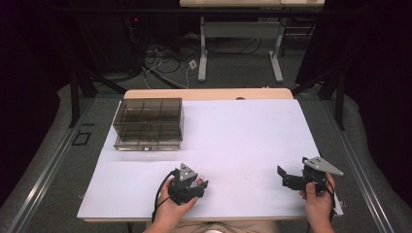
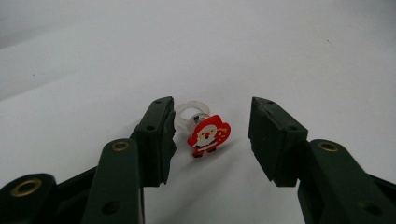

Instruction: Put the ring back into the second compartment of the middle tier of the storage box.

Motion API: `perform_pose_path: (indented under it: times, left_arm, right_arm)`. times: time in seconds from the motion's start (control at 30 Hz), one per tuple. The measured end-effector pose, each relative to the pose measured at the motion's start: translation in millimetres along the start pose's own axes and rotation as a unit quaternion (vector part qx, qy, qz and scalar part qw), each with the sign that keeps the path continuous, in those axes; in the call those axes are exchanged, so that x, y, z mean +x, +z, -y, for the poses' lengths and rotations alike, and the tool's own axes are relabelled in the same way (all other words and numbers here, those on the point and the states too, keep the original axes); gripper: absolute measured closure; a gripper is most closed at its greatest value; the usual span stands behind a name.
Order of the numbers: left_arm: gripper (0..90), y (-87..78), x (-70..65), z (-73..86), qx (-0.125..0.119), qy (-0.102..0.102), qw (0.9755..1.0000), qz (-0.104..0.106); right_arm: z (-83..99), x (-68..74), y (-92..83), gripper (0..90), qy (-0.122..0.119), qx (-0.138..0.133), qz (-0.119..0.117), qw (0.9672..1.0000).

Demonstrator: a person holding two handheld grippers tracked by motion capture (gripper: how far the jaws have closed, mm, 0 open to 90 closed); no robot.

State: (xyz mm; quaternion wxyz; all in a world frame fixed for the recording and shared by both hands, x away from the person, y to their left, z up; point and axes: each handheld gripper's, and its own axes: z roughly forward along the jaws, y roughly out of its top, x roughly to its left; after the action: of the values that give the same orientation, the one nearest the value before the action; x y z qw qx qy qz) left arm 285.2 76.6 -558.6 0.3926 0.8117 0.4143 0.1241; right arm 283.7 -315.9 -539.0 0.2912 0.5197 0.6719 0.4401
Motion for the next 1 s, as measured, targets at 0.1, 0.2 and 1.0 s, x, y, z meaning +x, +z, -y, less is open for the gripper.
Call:
perform_pose_path:
  times: [0.1, 0.2, 1.0]
  left_arm:
    - [52.2, 0.0, -0.3, 0.1, 0.003, -0.001, 1.0, 0.001]
    - [53.6, 0.7, -1.4, 0.8, 0.008, -0.001, 1.0, -0.001]
    - [59.4, 3.9, -4.6, 3.4, 0.014, 0.01, 0.9998, -0.014]
  right_arm:
    - [0.0, -0.5, 0.1, 0.0, -0.003, -0.001, 0.0, 1.0]
    - [-0.1, 0.0, 0.0, 0.0, 0.0, 0.0, 0.0, 1.0]
    - [0.0, 0.1, 0.2, 0.0, -0.001, 0.001, -0.002, 1.0]
